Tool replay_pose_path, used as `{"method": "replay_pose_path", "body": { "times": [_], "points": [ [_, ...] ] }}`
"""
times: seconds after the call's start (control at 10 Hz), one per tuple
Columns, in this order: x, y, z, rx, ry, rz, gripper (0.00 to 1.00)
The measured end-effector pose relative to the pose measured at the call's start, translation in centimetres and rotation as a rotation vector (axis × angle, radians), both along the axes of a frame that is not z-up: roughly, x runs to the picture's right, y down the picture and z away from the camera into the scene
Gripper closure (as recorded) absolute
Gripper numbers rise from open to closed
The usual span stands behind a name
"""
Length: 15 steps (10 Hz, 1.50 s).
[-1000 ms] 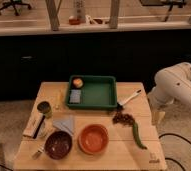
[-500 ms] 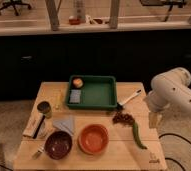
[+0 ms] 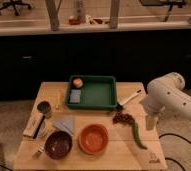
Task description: Place grapes in purple bowl
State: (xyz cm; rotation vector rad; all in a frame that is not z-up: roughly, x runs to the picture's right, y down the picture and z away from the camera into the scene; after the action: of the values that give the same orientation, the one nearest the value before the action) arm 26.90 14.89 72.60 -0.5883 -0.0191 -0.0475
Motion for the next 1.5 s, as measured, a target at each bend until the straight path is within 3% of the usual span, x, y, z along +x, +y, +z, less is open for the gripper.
{"method": "replay_pose_path", "body": {
  "times": [1.0,1.5],
  "points": [
    [-1.3,2.6,5.1,-0.003,-0.092,-0.077,0.2],
    [-1.7,3.2,6.9,-0.008,-0.115,-0.108,0.2]
  ]
}}
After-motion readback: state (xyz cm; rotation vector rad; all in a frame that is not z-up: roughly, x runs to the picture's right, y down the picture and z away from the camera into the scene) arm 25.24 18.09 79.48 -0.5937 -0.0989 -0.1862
